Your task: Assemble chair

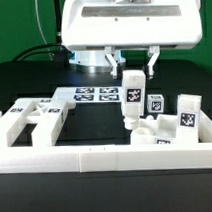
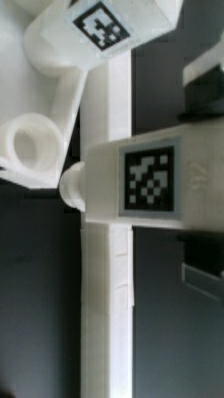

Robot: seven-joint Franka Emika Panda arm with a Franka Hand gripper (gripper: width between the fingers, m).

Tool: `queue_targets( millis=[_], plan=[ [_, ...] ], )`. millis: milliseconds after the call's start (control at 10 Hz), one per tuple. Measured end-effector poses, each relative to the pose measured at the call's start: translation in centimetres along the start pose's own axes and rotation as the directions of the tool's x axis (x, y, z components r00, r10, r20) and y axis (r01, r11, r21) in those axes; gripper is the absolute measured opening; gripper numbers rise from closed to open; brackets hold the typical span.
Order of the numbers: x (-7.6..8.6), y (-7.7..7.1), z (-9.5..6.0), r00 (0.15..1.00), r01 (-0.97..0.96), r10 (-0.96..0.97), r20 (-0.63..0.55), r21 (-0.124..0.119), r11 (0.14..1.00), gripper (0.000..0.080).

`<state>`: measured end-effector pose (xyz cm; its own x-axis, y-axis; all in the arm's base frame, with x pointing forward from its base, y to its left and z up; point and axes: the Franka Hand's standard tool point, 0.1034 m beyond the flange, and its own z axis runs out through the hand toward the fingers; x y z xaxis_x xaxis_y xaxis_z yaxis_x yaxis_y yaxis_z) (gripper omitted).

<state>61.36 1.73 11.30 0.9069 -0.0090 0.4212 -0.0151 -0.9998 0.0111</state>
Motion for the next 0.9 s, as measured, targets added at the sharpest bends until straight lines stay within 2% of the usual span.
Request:
queue_targets(
  millis=[200, 400, 800, 900],
  plan=[
    [-0.4, -0.4, 0.0, 1.0, -0.01, 0.01, 0.004, 0.005, 1.0, 0.0285],
    [-0.4, -1.6, -0.4, 1.0, -0.006, 0.005, 0.002, 0.017, 1.0, 0.0285],
    [-0.7, -1.2, 0.3, 1.0, 0.014, -0.014, 0.012, 0.012, 1.0, 0.0285],
    [-0.9, -1.5, 0.5, 1.0, 0.017, -0.017, 0.016, 0.014, 1.0, 0.0285]
  ],
)
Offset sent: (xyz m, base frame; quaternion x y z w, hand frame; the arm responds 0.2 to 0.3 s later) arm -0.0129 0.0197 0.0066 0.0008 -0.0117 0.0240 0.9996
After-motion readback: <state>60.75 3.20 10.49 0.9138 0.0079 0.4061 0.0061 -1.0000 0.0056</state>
